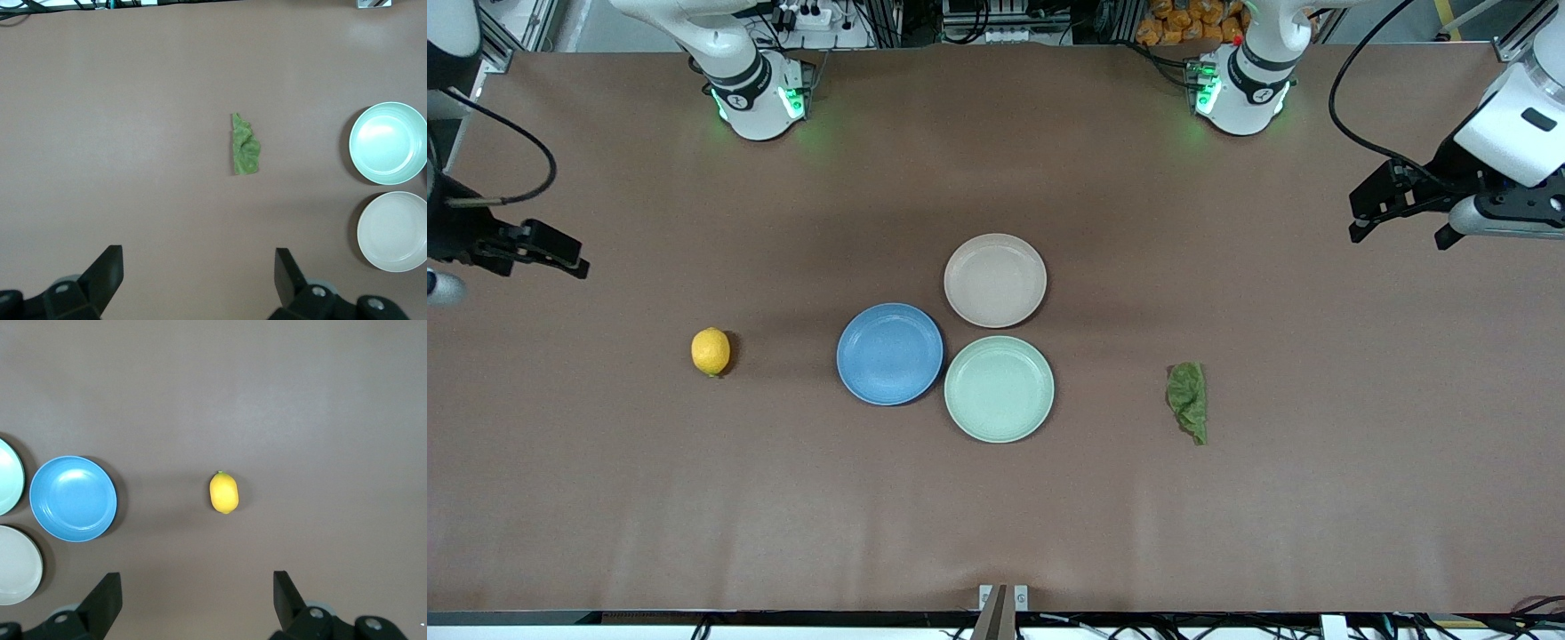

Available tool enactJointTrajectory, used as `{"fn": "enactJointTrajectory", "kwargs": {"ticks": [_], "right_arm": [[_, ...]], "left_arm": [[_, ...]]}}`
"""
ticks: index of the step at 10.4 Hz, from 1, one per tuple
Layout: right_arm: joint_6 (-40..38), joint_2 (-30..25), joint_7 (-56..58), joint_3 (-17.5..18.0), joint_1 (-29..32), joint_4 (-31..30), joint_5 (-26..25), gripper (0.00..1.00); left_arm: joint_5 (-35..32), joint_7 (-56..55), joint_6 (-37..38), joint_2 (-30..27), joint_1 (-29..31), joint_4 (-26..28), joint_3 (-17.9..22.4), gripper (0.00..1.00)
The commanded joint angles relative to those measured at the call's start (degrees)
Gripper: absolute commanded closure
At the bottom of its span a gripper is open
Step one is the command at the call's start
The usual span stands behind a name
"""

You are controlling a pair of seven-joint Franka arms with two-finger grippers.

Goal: Pick lemon and lettuce from blue and beige plates

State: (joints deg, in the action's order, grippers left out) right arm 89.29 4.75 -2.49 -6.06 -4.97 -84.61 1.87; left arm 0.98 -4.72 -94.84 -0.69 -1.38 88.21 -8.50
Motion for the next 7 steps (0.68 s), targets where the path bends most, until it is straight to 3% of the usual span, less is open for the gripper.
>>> {"fn": "enactJointTrajectory", "kwargs": {"ticks": [1,7], "right_arm": [[-0.6,-1.8,-0.4,-0.6,-0.8,0.2,-0.5,0.00],[-3.9,-2.2,-0.8,-0.3,-0.7,0.5,-0.1,0.00]], "left_arm": [[-1.2,1.2,0.9,-0.3,0.1,-0.3,0.0,0.00],[-1.2,1.2,2.4,0.3,-0.2,-0.4,0.0,0.00]]}}
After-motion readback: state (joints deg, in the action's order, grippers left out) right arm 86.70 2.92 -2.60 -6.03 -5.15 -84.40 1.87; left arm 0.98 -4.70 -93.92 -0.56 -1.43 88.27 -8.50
